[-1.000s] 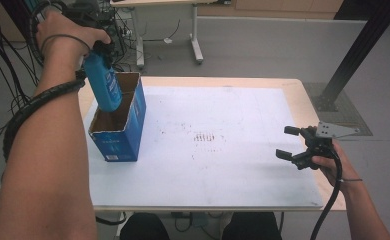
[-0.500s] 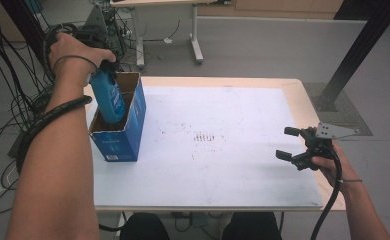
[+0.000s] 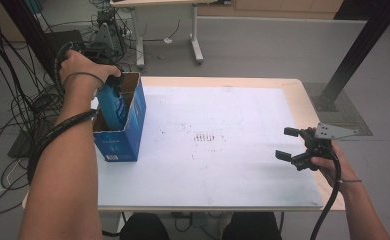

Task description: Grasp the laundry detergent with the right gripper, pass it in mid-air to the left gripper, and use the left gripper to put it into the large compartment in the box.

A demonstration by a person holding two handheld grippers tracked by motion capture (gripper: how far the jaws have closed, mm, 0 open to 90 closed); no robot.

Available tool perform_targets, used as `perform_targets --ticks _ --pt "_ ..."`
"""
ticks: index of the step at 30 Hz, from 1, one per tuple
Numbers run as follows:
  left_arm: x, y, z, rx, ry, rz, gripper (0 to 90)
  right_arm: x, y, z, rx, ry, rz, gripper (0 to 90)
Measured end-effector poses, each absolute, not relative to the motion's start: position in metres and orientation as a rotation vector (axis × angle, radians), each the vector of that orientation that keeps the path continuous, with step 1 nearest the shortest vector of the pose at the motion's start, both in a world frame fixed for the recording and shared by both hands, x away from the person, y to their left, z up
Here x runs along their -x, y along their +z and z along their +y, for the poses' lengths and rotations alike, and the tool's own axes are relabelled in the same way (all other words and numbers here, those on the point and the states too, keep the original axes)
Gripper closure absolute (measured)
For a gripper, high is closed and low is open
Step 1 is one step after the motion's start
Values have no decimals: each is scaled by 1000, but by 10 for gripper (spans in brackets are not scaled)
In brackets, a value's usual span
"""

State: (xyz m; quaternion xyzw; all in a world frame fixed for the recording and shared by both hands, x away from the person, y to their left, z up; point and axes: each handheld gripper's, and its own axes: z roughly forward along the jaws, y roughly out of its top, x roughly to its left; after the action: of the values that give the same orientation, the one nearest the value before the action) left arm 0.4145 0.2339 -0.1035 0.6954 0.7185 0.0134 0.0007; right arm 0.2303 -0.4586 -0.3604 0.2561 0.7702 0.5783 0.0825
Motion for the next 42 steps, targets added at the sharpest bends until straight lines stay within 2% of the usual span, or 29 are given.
perform_targets --ticks 42 --pt "-420 -174 235 -2245 -68 2277 379 -230 -366 -458 -792 1726 2300 2"
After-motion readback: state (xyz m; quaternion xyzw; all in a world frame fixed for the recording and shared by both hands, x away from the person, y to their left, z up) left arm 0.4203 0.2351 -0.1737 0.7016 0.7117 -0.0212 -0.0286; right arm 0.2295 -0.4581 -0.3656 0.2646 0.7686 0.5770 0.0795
